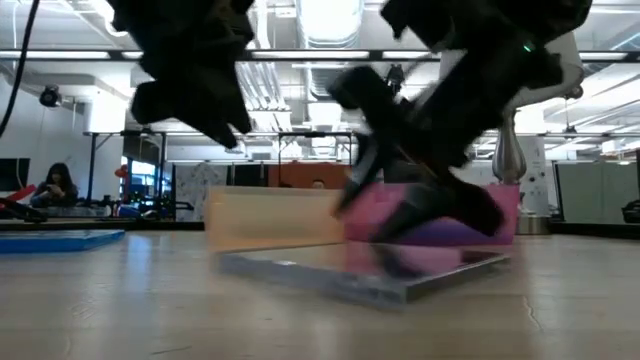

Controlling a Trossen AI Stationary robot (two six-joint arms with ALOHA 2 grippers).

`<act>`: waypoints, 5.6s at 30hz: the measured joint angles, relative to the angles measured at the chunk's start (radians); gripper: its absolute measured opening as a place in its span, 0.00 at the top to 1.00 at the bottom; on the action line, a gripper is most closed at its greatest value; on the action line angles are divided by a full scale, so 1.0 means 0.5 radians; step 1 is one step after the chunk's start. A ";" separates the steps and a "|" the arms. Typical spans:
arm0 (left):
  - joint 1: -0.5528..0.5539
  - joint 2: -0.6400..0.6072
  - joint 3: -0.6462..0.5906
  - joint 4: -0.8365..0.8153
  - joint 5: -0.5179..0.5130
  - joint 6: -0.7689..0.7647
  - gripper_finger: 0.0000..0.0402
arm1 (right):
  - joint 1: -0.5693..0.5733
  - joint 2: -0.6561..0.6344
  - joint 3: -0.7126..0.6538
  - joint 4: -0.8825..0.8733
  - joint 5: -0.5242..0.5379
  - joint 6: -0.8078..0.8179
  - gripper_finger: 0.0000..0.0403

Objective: Pick & place jewel cases by type
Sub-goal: Put the black cd case into the orange bin

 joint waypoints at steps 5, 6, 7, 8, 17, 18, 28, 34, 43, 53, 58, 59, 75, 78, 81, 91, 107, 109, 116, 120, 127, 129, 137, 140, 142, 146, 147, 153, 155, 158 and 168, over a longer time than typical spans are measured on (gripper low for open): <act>-0.076 -0.084 -0.086 -0.063 0.006 -0.140 0.69 | 0.018 0.038 0.177 -0.090 -0.088 -0.252 0.54; -0.098 -0.089 -0.118 -0.045 0.038 -0.180 0.69 | 0.029 0.035 0.222 -0.189 -0.089 -0.250 0.54; -0.116 -0.089 -0.157 -0.026 0.064 -0.231 0.69 | 0.045 0.019 0.259 -0.340 -0.087 -0.197 0.54; -0.130 -0.088 -0.204 0.030 0.109 -0.293 0.69 | 0.069 -0.008 0.292 -0.517 -0.083 -0.105 0.54; -0.089 -0.014 -0.635 1.012 0.455 -0.490 0.69 | 0.562 -0.029 0.428 -0.805 0.121 1.167 0.53; -0.084 -0.006 -0.655 0.999 0.456 -0.488 0.69 | 0.605 -0.007 0.425 -0.809 0.179 1.299 0.53; -0.064 0.316 -0.682 1.324 0.727 -0.458 0.69 | 0.664 0.339 0.531 -0.580 0.214 1.695 0.48; -0.051 0.507 -0.634 1.680 0.837 -0.549 0.69 | 0.641 0.449 0.671 -0.606 0.205 1.631 0.48; 0.059 0.516 -0.625 1.718 1.091 -0.591 0.69 | 0.643 0.419 0.628 -0.638 0.167 1.652 0.48; 0.077 0.373 -0.613 2.242 1.299 -0.653 0.69 | 0.665 0.403 0.549 -0.665 0.104 1.615 0.49; 0.078 0.373 -0.567 2.372 1.312 -0.654 0.69 | 0.671 0.403 0.546 -0.666 0.096 1.592 0.50; 0.078 0.368 -0.546 2.314 1.312 -0.634 0.69 | 0.671 0.403 0.546 -0.666 0.091 1.592 0.50; 0.057 -0.040 -0.471 0.686 0.602 -0.294 0.69 | 0.643 0.400 0.534 -0.614 0.129 1.566 0.50; 0.127 -0.100 -0.586 0.622 0.556 -0.328 0.69 | 0.577 0.393 0.531 -0.543 0.118 1.432 0.50; 0.180 0.003 -0.757 1.058 0.855 -0.479 0.69 | 0.504 0.396 0.531 -0.427 0.104 1.269 0.50; 0.195 0.186 -0.969 1.450 0.957 -0.660 0.69 | 0.463 0.399 0.527 -0.399 0.177 1.350 0.50; 0.197 0.460 -0.721 1.414 1.154 -0.613 0.69 | 0.381 0.391 0.453 -0.359 0.140 1.304 0.50; 0.200 0.426 -0.719 1.421 1.166 -0.600 0.69 | 0.381 0.389 0.408 -0.287 0.122 1.329 0.50; 0.240 0.285 -0.731 1.457 1.231 -0.563 0.69 | 0.398 0.382 0.317 -0.156 0.100 1.373 0.50; 0.247 0.236 -0.726 1.471 1.244 -0.563 0.69 | 0.420 0.380 0.302 -0.156 0.078 1.371 0.50; 0.247 0.207 -0.725 1.554 1.365 -0.637 0.69 | 0.476 0.378 0.296 -0.171 0.085 1.332 0.50; 0.244 0.206 -0.725 1.627 1.410 -0.672 0.69 | 0.492 0.378 0.296 -0.182 0.082 1.322 0.50; 0.243 0.195 -0.649 2.077 1.444 -0.707 0.69 | 0.565 0.377 0.302 -0.202 0.079 1.246 0.50; 0.245 0.200 -0.616 2.114 1.440 -0.706 0.69 | 0.570 0.377 0.302 -0.200 0.084 1.248 0.50; 0.244 0.202 -0.609 2.085 1.432 -0.697 0.69 | 0.571 0.372 0.302 -0.201 0.103 1.248 0.50; 0.233 0.236 -0.609 2.112 1.433 -0.712 0.69 | 0.572 0.360 0.302 -0.203 0.140 1.237 0.50; 0.231 0.251 -0.609 2.133 1.434 -0.730 0.69 | 0.569 0.358 0.302 -0.203 0.140 1.232 0.50; 0.228 0.291 -0.614 2.355 1.442 -0.813 0.69 | 0.569 0.356 0.301 -0.202 0.170 1.182 0.50; 0.228 0.292 -0.615 2.357 1.442 -0.821 0.69 | 0.569 0.356 0.301 -0.198 0.177 1.157 0.50; 0.222 0.293 -0.615 2.372 1.441 -0.845 0.69 | 0.569 0.355 0.300 -0.188 0.183 1.085 0.50; 0.218 0.295 -0.616 2.654 1.441 -0.932 0.69 | 0.570 0.356 0.300 -0.181 0.183 0.864 0.50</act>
